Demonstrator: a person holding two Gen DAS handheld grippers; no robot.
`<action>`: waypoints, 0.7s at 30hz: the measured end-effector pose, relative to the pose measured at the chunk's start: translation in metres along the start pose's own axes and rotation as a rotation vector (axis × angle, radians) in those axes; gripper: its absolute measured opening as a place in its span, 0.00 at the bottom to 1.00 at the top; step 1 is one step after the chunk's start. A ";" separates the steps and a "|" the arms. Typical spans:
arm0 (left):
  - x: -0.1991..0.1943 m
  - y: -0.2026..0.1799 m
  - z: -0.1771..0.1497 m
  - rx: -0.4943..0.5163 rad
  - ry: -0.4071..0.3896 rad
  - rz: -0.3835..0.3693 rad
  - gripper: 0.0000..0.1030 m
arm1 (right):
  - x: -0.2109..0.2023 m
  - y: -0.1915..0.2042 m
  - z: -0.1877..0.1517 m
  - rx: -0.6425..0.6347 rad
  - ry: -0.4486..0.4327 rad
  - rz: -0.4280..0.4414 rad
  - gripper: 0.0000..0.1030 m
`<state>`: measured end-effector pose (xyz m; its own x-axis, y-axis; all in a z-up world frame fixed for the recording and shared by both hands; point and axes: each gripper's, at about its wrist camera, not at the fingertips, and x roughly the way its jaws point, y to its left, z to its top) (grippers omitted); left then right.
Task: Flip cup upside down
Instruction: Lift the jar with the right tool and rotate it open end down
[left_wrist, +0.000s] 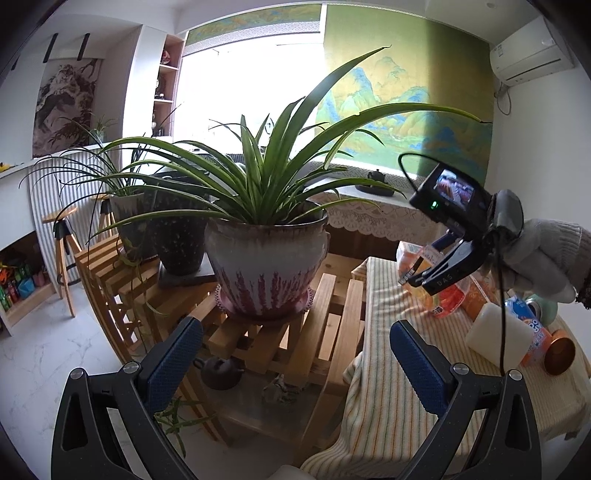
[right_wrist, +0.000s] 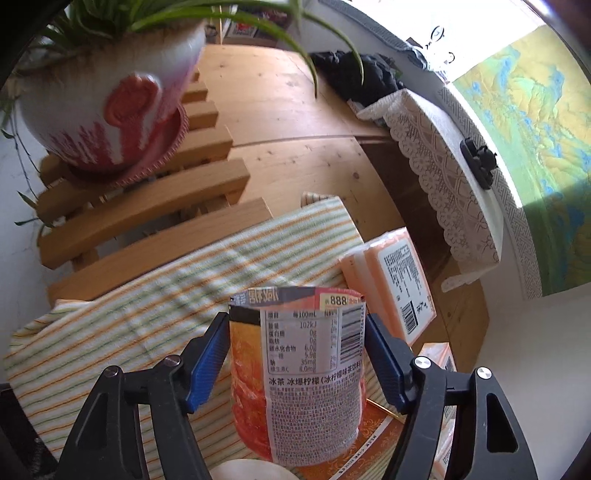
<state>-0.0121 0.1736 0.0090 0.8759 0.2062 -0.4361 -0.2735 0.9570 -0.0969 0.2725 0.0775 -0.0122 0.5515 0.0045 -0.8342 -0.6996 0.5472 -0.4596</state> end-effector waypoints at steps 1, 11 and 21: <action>-0.001 -0.001 0.000 0.002 -0.001 0.003 1.00 | -0.009 0.002 -0.001 -0.001 -0.028 0.010 0.65; -0.019 0.000 -0.004 0.005 -0.017 0.040 1.00 | -0.081 0.061 -0.032 -0.155 -0.207 -0.005 0.63; -0.041 -0.016 -0.009 0.038 -0.034 0.022 1.00 | -0.119 0.068 -0.107 0.209 -0.430 0.162 0.64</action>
<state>-0.0473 0.1484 0.0206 0.8831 0.2333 -0.4071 -0.2778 0.9592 -0.0529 0.1105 0.0242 0.0235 0.6117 0.4236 -0.6681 -0.7098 0.6667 -0.2272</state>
